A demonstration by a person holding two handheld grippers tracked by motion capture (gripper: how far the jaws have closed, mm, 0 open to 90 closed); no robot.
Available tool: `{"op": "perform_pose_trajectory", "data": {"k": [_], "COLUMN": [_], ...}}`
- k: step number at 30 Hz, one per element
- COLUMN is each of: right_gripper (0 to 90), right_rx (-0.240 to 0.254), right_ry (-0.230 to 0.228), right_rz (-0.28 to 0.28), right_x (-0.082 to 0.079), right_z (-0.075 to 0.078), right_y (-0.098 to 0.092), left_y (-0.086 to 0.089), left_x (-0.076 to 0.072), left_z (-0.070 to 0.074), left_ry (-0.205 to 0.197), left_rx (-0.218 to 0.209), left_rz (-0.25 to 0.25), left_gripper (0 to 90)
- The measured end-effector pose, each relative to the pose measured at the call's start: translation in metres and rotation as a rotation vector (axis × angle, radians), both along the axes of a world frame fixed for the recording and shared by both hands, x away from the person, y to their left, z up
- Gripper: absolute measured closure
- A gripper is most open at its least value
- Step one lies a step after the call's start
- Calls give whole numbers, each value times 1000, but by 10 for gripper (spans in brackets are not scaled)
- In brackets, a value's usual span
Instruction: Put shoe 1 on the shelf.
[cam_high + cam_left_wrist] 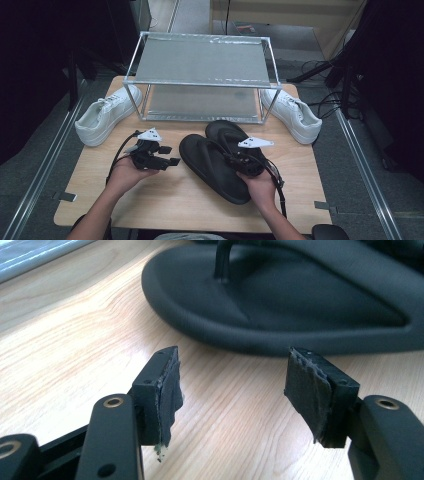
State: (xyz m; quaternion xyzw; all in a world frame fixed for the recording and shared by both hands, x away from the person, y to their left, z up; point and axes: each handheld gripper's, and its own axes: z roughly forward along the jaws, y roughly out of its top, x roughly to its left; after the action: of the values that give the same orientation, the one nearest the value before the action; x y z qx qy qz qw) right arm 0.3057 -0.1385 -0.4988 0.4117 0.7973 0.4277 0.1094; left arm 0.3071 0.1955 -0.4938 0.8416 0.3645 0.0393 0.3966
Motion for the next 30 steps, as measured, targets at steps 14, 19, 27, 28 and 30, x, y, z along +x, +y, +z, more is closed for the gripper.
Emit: {"op": "perform_pose_trajectory", "data": {"k": [14, 19, 27, 28, 30], "right_gripper": [759, 759, 759, 759, 758], "right_rx": [1, -3, -16, -16, -19], "right_ry": [-36, -36, -51, -48, -45], "right_rz": [36, 27, -12, -20, -35], "right_x": [27, 42, 70, 73, 80], "right_z": [14, 15, 16, 14, 11], "right_y": [10, 14, 18, 19, 21], "left_y": [19, 21, 21, 20, 19], "left_x": [-20, -23, -24, -24, -24], "left_z": [-3, -4, -5, -5, -6], "left_ry": [0, 4, 9, 11, 9], "left_rx": [-9, -6, -2, -2, -3], "left_rz": [72, 81, 69, 67, 64], "left_gripper": [388, 386, 382, 382, 381]}}
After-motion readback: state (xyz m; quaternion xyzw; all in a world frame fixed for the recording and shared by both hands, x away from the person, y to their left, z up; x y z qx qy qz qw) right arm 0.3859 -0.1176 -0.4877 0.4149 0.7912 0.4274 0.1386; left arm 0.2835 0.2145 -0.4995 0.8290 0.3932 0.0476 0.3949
